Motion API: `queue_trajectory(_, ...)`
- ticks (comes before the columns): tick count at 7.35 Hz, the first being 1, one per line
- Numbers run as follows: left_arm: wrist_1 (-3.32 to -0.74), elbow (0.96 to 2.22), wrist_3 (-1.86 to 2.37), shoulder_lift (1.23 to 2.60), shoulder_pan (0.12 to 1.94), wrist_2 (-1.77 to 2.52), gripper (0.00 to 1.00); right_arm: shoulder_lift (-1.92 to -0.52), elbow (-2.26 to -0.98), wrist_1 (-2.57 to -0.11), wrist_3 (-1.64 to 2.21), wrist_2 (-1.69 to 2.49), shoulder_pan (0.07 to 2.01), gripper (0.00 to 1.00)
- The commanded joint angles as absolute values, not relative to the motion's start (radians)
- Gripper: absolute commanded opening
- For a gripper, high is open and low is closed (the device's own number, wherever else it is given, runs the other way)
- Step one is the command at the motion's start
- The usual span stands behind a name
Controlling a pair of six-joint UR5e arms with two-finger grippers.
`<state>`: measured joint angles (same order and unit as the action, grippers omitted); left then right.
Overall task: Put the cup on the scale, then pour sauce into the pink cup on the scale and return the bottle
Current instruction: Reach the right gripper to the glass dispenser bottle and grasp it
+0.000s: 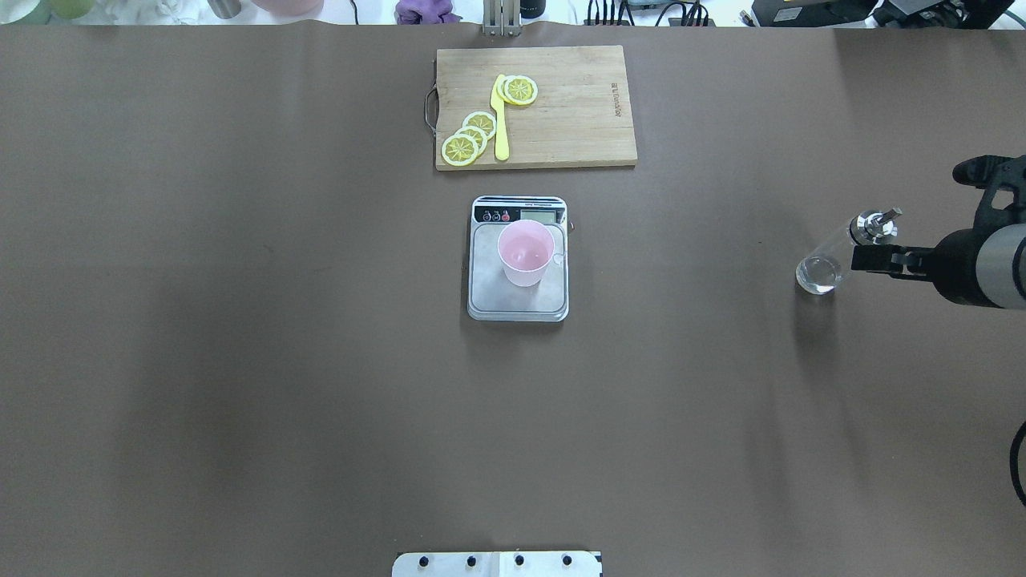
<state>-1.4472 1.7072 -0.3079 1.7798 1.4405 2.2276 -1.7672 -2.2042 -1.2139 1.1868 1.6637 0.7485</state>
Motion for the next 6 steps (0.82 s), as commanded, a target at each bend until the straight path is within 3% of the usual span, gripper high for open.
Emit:
queue_trajectory(1, -1.422, 1.706, -0.327, 1.770, 1.468, 2.227, 0.98, -1.796, -2.197, -1.177, 1.247, 1.399, 0.590, 1.00)
queue_trajectory(3, -1.422, 1.706, -0.327, 1.770, 1.470, 2.227, 0.98, -1.795, -2.163, -1.166, 1.290, 1.252, 0.497, 1.00)
queue_trajectory(6, -1.424, 1.709, -0.327, 1.770, 1.470, 2.229, 0.98, -1.793, -1.987, -0.923, 1.295, 1.134, 0.463, 1.00)
